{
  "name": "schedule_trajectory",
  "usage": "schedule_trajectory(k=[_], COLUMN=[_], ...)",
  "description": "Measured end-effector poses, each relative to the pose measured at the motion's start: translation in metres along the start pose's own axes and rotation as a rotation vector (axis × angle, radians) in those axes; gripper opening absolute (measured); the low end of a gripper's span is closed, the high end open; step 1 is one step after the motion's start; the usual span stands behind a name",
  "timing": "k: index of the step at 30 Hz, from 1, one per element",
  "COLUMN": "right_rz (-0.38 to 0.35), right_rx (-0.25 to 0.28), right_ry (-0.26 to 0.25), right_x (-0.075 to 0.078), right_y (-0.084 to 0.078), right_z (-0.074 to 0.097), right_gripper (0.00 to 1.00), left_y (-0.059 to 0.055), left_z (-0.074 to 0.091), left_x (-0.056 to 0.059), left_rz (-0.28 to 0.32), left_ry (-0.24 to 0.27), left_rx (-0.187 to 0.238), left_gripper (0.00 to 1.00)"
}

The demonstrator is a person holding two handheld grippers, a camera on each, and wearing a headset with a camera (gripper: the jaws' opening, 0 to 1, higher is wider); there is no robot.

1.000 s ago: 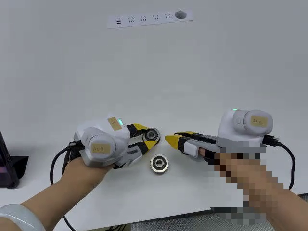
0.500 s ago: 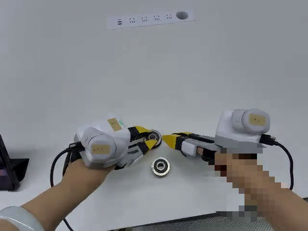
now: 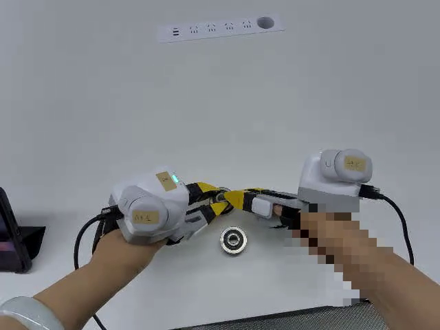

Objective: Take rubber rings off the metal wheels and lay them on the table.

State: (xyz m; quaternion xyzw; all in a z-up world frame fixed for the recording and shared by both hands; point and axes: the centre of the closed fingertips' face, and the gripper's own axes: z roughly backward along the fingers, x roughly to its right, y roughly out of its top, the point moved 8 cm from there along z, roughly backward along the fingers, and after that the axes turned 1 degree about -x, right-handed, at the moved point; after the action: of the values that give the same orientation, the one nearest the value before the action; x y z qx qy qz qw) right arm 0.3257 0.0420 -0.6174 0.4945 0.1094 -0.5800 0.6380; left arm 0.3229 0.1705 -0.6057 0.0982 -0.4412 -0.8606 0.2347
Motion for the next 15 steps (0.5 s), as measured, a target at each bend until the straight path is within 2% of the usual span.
schedule_trajectory(k=[10, 15], right_rz=[-0.052, -0.061], right_rx=[-0.024, -0.029], right_ry=[0.019, 0.025], right_x=[0.003, 0.0011], right_y=[-0.0033, -0.0043], right_z=[-0.0067, -0.0036], right_gripper=[0.21, 0.21], left_y=[-0.0009, -0.0008], left_z=[-0.0004, -0.0005], left_x=[-0.0003, 0.0], left_rz=[0.006, 0.007], left_ry=[0.005, 0.007], left_rx=[0.005, 0.006], left_gripper=[0.14, 0.14])
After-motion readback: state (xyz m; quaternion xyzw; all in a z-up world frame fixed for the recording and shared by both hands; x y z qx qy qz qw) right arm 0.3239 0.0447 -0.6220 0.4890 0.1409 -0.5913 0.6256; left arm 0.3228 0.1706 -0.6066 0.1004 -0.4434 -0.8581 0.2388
